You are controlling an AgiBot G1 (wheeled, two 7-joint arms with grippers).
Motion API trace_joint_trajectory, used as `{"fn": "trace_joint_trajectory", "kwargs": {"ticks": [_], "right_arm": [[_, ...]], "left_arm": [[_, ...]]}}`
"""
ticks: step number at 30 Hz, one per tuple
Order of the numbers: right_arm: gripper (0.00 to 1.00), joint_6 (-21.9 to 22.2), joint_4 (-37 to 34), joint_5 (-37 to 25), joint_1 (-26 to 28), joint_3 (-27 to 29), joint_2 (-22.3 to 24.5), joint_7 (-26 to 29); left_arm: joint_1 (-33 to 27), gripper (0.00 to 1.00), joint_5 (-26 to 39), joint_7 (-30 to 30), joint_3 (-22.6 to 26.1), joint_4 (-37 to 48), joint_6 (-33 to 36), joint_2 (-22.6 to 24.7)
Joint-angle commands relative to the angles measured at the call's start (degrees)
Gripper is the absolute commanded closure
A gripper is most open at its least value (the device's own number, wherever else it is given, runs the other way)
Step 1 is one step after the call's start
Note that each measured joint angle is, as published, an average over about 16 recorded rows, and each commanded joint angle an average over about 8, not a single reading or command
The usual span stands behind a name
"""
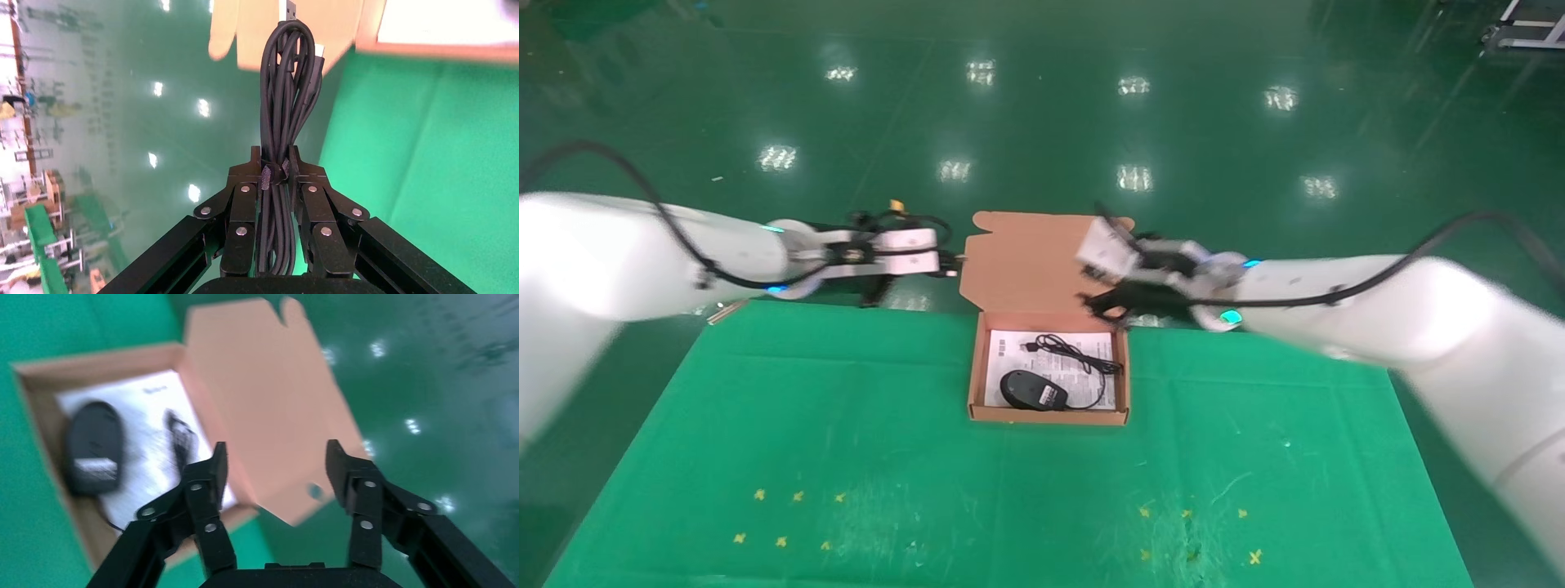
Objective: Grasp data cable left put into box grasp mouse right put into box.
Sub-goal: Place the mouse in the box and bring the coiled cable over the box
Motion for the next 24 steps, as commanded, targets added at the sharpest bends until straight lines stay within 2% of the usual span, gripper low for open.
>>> {"fn": "trace_joint_trajectory", "kwargs": {"ticks": [1,6,12,24], "right_arm": [[0.00,0.21,0.65,-0.43,0.93,0.19,1.71,0.01],[0.00,0.04,3.26,-1.76,2.58,0.31,5.67,1.32],[0.00,-0.28,7.42,-3.75,3.06,-0.15,8.87,3.75],[0.00,0.13,11.91,-7.81,2.66,-1.35,10.50,9.70]], "left_arm": [[0.39,1.00,-1.32,2.35,-0.13,3.13,-2.57,2.07],[1.31,1.00,-6.24,9.09,0.00,8.12,-6.63,5.37],[2.89,1.00,-13.67,15.24,1.96,9.34,-8.28,6.30],[4.72,1.00,-27.33,20.34,8.56,6.72,-9.73,6.59]]}}
